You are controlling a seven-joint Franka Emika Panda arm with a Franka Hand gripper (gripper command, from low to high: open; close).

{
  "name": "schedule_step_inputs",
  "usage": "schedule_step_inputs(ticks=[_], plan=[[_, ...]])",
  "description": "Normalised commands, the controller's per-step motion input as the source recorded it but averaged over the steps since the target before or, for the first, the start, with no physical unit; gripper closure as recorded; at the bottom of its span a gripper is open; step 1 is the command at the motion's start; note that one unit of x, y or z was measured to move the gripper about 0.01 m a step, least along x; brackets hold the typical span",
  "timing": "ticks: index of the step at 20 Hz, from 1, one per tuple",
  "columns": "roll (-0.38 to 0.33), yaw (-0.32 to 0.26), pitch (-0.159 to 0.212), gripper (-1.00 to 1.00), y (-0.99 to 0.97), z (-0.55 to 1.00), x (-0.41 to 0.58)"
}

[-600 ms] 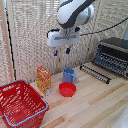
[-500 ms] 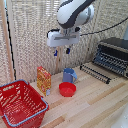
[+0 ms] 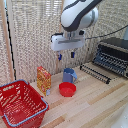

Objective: Please locate the crimson dish within your space. Move your hand towards it gently. Tenderly hold the bowl carefully using your fingers and raise it. With caution, shift it towards the basket. Kindly let loose of the dish to drop it in the basket.

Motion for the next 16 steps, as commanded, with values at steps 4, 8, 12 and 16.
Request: schedule_step_inputs(ticks=[4, 8, 12, 16], plan=[[0.038, -0.041, 0.0, -1.0, -0.45, -0.37, -0.396], [0.06, -0.015, 0.0, -1.0, -0.56, -0.38, -0.146], [0.001, 0.0, 0.003, -1.0, -0.33, -0.38, -0.099], [-0.028, 0.0, 0.0, -1.0, -0.07, -0.45, -0.076]])
